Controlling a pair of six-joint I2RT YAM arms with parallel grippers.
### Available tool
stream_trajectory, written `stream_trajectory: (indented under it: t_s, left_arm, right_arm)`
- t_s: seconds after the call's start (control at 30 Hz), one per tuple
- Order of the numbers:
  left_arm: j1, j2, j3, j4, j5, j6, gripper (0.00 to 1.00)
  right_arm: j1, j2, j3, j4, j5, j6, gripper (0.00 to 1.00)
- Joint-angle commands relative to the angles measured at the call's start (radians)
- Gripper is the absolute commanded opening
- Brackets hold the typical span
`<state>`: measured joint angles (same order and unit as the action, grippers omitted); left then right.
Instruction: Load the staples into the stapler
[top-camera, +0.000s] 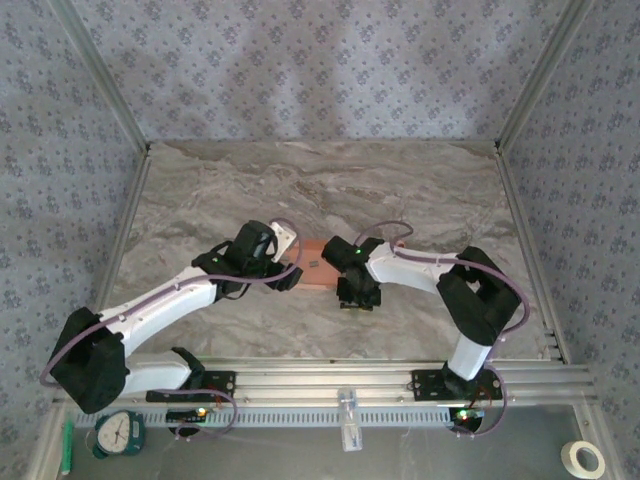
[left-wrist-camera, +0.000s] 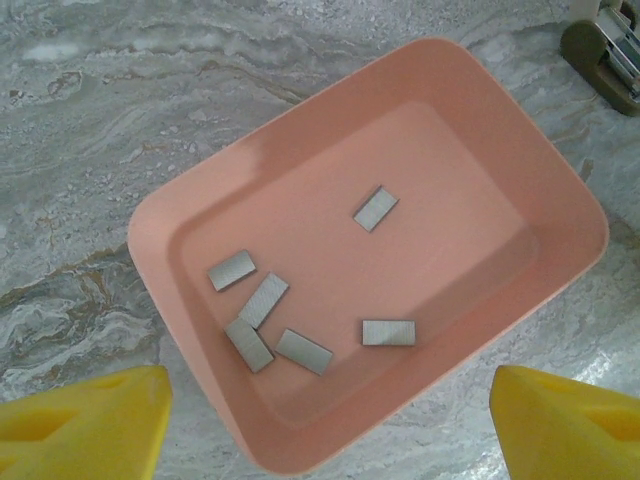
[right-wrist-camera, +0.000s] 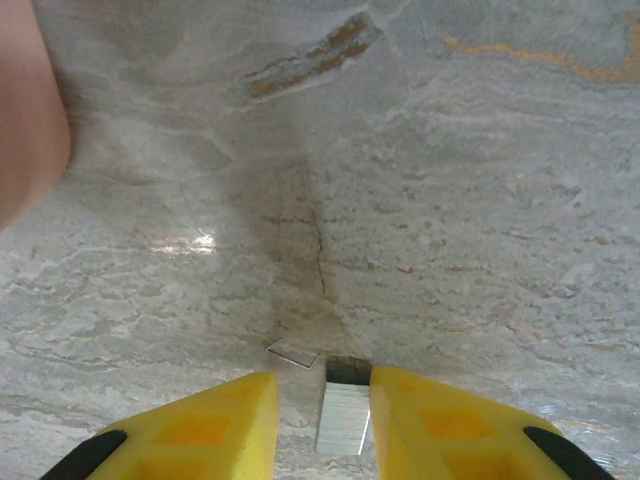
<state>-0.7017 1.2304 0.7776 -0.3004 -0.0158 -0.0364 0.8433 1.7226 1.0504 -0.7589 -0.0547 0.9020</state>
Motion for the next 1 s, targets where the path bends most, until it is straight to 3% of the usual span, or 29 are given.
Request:
stream_trajectory:
  t_s: [0.0, 0.47, 0.97]
  left_arm:
    - [0.008, -0.02, -0.016, 0.021, 0.007, -0.011, 0.83]
    - [0.008, -0.017, -0.02, 0.03, 0.014, -0.005, 0.83]
    - [0.011, -0.019, -0.02, 0.03, 0.013, -0.002, 0.83]
  right_arm:
    - [0.011, 0.025, 0.028, -0.078, 0.042, 0.011, 0.32]
    - [0.012, 0.034, 0.013, -0.067, 0.014, 0.017, 0.32]
    - [0.0, 0.052, 0.0, -0.017, -0.004, -0.001, 0.23]
